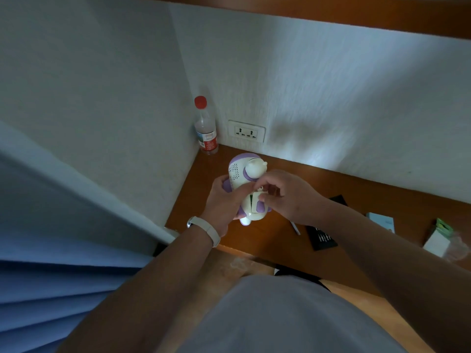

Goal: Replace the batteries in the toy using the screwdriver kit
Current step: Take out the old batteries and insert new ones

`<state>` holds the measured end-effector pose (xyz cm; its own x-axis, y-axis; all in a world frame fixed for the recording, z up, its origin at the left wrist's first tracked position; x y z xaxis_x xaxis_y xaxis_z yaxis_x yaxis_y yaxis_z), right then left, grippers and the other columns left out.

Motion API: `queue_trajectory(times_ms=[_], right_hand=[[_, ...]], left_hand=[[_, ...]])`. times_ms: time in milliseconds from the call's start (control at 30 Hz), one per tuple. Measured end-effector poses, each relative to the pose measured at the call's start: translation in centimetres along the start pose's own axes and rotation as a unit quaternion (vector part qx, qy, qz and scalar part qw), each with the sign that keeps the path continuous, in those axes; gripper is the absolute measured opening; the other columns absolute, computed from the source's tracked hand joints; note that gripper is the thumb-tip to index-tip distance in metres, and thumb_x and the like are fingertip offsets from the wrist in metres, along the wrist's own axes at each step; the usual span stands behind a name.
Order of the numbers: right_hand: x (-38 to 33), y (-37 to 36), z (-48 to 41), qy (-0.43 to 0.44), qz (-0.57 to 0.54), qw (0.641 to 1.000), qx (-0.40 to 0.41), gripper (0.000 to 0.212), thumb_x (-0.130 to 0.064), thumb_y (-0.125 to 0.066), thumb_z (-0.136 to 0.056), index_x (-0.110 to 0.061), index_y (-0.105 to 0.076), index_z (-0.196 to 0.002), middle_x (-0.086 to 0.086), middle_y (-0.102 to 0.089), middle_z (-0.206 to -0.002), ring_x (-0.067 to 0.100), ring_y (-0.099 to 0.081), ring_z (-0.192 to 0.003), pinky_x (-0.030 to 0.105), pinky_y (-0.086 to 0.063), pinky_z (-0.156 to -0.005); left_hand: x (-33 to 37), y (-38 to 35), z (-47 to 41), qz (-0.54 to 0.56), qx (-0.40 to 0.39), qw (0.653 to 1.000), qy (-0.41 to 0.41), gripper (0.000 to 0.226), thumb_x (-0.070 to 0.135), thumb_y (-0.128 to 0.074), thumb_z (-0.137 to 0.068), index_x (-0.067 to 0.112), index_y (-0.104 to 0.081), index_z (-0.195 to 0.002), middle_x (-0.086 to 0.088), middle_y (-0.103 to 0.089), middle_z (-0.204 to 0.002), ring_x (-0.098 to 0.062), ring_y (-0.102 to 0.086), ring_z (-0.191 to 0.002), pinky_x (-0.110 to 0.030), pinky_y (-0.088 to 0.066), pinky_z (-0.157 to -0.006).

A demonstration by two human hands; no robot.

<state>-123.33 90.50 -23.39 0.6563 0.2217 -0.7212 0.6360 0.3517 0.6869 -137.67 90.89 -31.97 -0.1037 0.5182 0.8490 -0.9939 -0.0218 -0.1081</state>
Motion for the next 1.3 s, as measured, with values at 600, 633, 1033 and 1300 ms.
queue_trajectory(times_ms=[600, 633, 1033, 1300], right_hand=[[4.6, 0.3, 0.7, -0.152, -0.247, 0.955, 0.056, 0.076, -0.043, -0.087, -0.068, -0.033, -0.046, -0.132, -0.013, -0.057, -0.126, 0.006, -0.058, -0.115, 0.032, -0.056, -0.087], [4.6, 0.2, 0.8, -0.149, -0.262, 0.952, 0.044, 0.079, -0.045, -0.088, -0.068, -0.033, -0.046, -0.133, -0.015, -0.058, -0.126, 0.007, -0.059, -0.116, 0.032, -0.057, -0.087], [2.2, -0.6, 1.0, -0.083, -0.449, 0.889, -0.015, 0.068, -0.018, -0.079, -0.080, -0.030, -0.046, -0.139, 0.002, -0.066, -0.125, 0.024, -0.064, -0.116, 0.040, -0.058, -0.085], [1.9, -0.2, 1.1, -0.093, -0.488, 0.868, -0.016, 0.066, -0.022, -0.069, -0.086, -0.026, -0.041, -0.145, 0.008, -0.061, -0.135, 0.029, -0.060, -0.122, 0.055, -0.050, -0.098]], left_hand=[[1.6, -1.1, 0.8, 0.008, -0.049, 0.998, -0.031, 0.069, 0.028, -0.081, -0.081, 0.027, -0.043, -0.138, 0.002, -0.066, -0.125, -0.023, -0.068, -0.110, -0.047, -0.061, -0.084], [1.8, -1.2, 1.0, 0.010, -0.052, 0.998, -0.036, 0.068, 0.027, -0.081, -0.081, 0.026, -0.043, -0.138, 0.002, -0.066, -0.125, -0.022, -0.068, -0.110, -0.044, -0.062, -0.082], [2.9, -1.9, 1.9, 0.020, -0.145, 0.986, -0.077, 0.075, 0.027, -0.074, -0.079, 0.022, -0.039, -0.145, -0.004, -0.061, -0.135, -0.025, -0.064, -0.120, -0.053, -0.057, -0.092], [3.6, -2.3, 1.6, 0.010, -0.154, 0.985, -0.082, 0.076, 0.031, -0.076, -0.079, 0.023, -0.039, -0.145, -0.004, -0.061, -0.136, -0.028, -0.062, -0.122, -0.057, -0.055, -0.094]])
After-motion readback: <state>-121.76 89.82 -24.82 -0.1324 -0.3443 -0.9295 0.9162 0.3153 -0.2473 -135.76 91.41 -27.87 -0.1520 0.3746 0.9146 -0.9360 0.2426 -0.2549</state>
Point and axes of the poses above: each hand's wrist, its own z-axis away from the middle knuckle, its own y-axis out of the back of the hand, x = y × z, the point moved 8 cm from there along -z, towards the middle knuckle
